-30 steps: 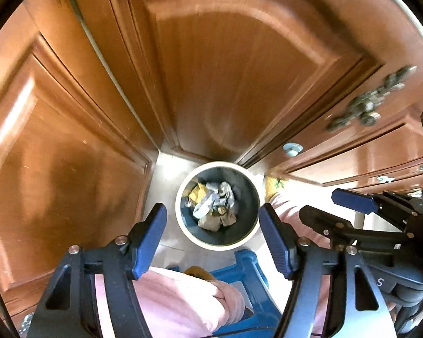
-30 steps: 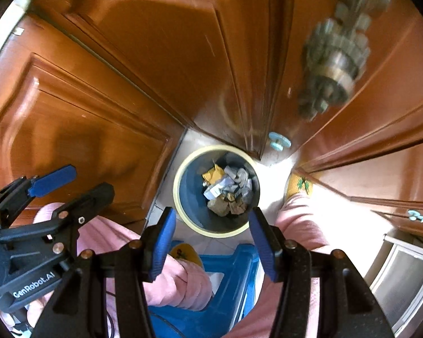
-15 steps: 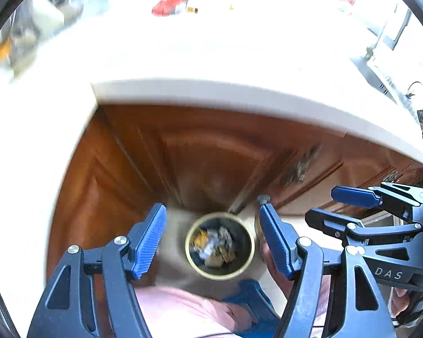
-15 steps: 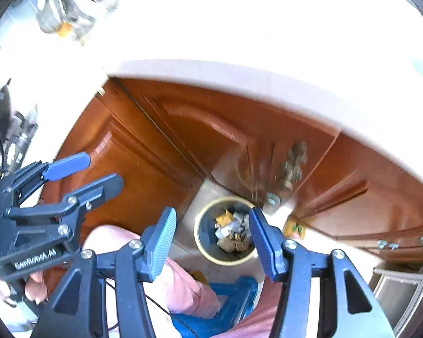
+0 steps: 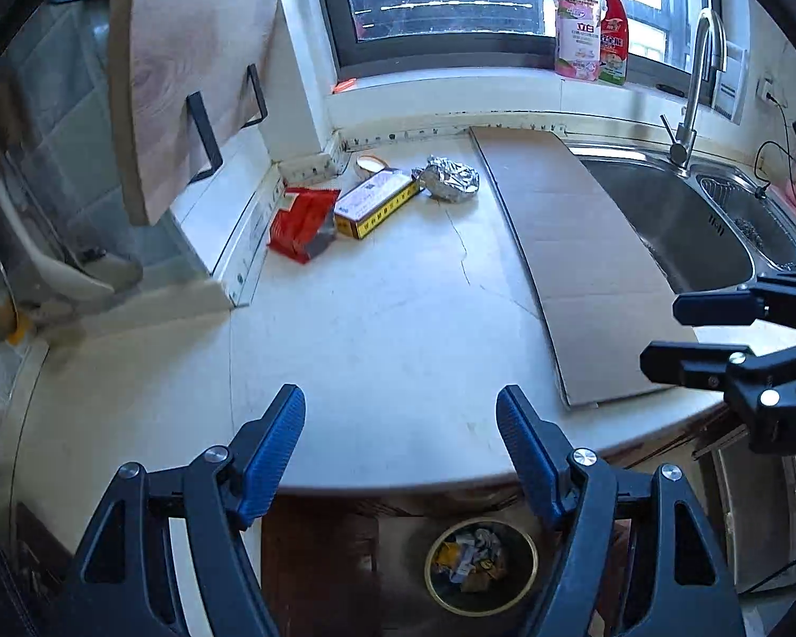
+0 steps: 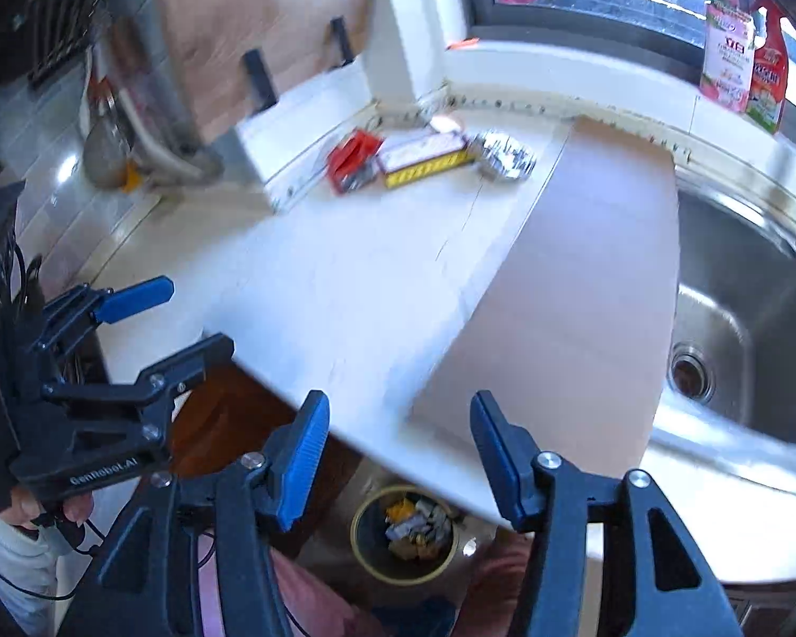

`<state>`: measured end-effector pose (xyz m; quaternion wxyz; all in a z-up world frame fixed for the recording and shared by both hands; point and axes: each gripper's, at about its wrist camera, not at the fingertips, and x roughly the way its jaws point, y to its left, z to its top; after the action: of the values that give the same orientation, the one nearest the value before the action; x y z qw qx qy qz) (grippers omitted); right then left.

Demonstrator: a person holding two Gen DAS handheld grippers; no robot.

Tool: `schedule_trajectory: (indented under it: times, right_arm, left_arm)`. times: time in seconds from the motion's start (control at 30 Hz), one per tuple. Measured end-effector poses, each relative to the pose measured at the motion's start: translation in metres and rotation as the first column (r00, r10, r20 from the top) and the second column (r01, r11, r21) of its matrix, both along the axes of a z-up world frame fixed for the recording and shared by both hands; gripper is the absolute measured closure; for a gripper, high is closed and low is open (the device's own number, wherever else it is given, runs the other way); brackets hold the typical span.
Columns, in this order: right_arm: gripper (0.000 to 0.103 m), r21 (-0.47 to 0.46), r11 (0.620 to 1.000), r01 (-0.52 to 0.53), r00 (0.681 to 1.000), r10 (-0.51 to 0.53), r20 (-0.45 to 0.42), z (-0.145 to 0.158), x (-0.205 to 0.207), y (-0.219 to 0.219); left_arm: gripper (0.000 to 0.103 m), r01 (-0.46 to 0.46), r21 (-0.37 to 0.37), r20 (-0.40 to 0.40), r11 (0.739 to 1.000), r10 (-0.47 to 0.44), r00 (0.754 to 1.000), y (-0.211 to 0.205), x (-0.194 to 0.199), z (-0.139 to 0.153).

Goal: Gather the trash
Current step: 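Raise both open grippers back up to the counter trash, then grasp the red-and-white box with the left gripper while the right grasps the foil ball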

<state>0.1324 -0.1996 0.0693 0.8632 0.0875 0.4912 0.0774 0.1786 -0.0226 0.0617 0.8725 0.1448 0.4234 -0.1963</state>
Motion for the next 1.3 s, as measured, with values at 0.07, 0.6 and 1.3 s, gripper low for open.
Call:
schedule_trajectory:
  times: [0.07, 0.6, 1.3]
  right_arm:
    - [0.042, -0.007, 1.000, 0.019, 1.000, -0.019, 0.010, 0.005, 0.027, -0.015]
    - [0.038, 0.141, 0.973, 0.185, 0.980, -0.172, -0.100, -0.055, 0.229, -0.100]
    - [0.037, 0.266, 0.956, 0.126, 0.986, -0.090, -0.142, -0.119, 0.303, -0.114]
  left_arm:
    - [0.030, 0.014, 0.005, -0.012, 1.000, -0.014, 1.000, -0.012, 0.030, 0.005]
    - [0.030, 0.132, 0.144, -0.064, 0.981, -0.123, 0.990, -0.117, 0.238, -0.046]
    - [0.027, 0.168, 0.238, -0.243, 0.957, -0.109, 0.964, -0.141, 0.331, -0.125]
